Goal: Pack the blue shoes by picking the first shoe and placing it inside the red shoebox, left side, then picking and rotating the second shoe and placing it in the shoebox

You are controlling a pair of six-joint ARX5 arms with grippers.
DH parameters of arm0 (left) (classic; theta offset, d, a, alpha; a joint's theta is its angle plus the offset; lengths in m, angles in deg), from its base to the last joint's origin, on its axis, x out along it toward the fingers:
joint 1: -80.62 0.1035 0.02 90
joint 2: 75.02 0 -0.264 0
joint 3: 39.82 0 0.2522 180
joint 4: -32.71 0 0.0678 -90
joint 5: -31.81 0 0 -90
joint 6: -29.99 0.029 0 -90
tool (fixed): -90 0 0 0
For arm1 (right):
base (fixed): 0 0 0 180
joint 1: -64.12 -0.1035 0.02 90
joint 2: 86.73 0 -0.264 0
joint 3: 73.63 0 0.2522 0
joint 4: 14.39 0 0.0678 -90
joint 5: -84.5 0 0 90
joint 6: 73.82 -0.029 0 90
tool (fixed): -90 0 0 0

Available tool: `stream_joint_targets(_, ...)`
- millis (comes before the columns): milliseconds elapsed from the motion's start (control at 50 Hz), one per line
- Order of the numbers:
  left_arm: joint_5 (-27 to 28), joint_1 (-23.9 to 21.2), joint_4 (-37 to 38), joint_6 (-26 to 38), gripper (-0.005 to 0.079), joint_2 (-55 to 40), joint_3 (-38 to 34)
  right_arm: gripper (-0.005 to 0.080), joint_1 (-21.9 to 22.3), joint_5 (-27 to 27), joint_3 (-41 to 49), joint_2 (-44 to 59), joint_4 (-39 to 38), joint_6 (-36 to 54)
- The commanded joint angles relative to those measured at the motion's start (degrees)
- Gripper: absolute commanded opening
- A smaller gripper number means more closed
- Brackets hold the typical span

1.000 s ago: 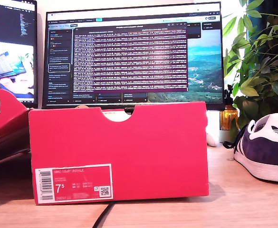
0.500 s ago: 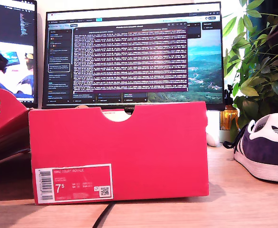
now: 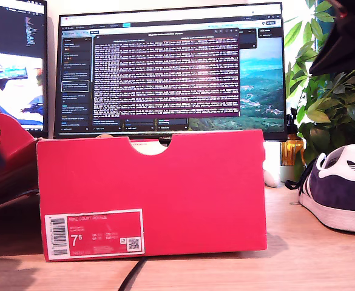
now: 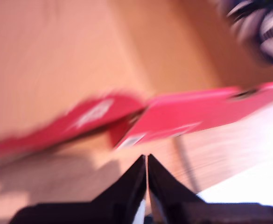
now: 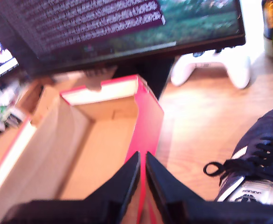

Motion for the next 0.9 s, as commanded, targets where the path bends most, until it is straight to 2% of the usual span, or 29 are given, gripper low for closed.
stream_joint_targets(0, -2.67, -0.52, -1.68, -1.55, -0.0019, -2.01, 0.61, 0.0005, -0.63, 1.55, -2.71, 0.61, 3.45, 0.98)
stream_joint_targets(160, -6.45, -0.68, -7.08, -1.38, -0.0020, -6.51, 0.61, 0.0030, -0.83, 7.21, -8.94, 3.13, 20.70, 2.01)
stream_joint_targets(260, -7.41, -0.68, -10.08, -1.27, -0.0019, -8.74, 0.61, 0.0060, -0.83, 10.62, -11.58, 5.38, 27.08, 2.16)
stream_joint_targets(360, -7.39, -0.68, -12.00, -1.29, -0.0019, -10.56, 0.61, 0.0109, -0.83, 11.41, -13.11, 7.74, 31.08, 1.70)
stream_joint_targets(500, -7.41, -0.68, -13.03, -1.31, -0.0019, -12.09, 0.61, 0.0243, -1.22, 11.32, -13.57, 10.67, 32.02, 1.53)
stream_joint_targets(640, -7.52, -0.68, -13.38, -1.27, -0.0019, -12.33, 0.61, 0.0258, -2.32, 11.21, -13.57, 13.75, 31.15, 0.11)
stream_joint_targets(760, -7.63, -0.68, -13.44, -0.87, -0.0019, -12.41, 0.61, 0.0327, -3.93, 11.19, -13.57, 16.39, 29.86, -0.11)
stream_joint_targets(880, -7.63, -0.68, -13.29, -0.85, -0.0019, -12.41, 0.61, 0.0337, -6.05, 11.21, -13.57, 18.84, 27.39, -1.42)
